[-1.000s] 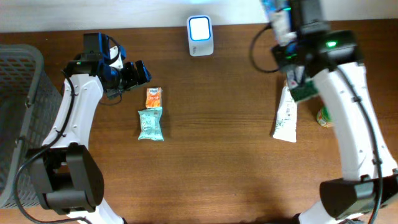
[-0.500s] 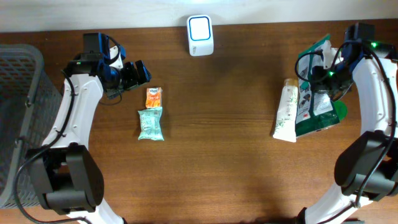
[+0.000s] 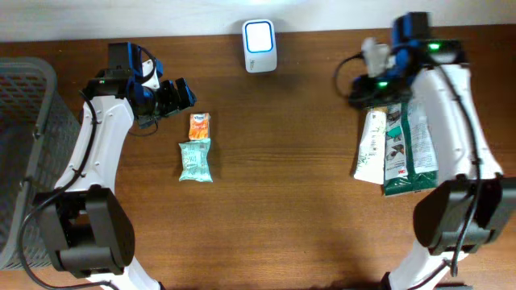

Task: Scan the item barcode
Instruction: 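Lay the packet on the table's right side and open the right gripper, then move the right gripper left toward the mint-green packet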

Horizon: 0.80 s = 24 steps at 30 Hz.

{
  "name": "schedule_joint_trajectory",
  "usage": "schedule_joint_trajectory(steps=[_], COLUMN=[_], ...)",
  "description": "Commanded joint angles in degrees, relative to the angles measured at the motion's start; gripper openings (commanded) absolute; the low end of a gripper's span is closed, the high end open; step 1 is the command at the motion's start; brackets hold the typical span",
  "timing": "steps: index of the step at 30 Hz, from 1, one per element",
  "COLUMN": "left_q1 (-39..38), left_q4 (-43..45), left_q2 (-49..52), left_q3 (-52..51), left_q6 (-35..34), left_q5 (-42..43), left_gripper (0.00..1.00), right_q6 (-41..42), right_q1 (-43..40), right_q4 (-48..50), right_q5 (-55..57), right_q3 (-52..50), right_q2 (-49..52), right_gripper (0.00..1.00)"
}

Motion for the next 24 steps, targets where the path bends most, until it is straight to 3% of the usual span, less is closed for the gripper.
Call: schedule_joint_trajectory(steps=[1,6,7,8,14,19,21,24], left_q1=[0.04,0.04,0.04,0.04,0.04,2.64,5.55,7.76], left_q4=[-0.07,-0.07,-0.07,-0.07,-0.48,-2.58,-6.64,-11.06], left_q2=[-0.13,-0.13,-0.13,-0.13,-0.13,-0.57,-1.2,-1.22], left_q3=[0.33,0.31,0.33,0.33,0.33,3.93,8.63,13.81], left_q6=[0.5,0.5,0.5,0.5,0.52,1.86,1.86,3.8], left_q5=[-0.17,-0.17,-0.17,-0.17,-1.33,-2.78,-6.23,-10.71], left_gripper=[0.99,0.99,0.99,0.99,0.99,0.99,0.93,0.9], right_q6=[1.01,12.41,12.61,12.61,12.87,25.18,31.04,33.35], right_q1=[7.41,14.82,16.11,17.66,26.05,27.93,28.3,30.86], right_q4=[2.47,6.36,6.86,7.48,10.19,15.54,17.07,19.04], right_q5=[-7.8,-8.02,-8.17,-8.17,-9.4,-9.22,-9.42,-9.07], right_q3=[0.61,-1.01,-1.01,-1.01,-1.07,-1.07,-1.07,-1.07], right_q2=[-0.26,1.18,1.84,2.67,5.73,8.41,9.33,10.8], right_gripper=[0.72,0.72,0.77,0.96,0.99,0.8,0.74,0.67])
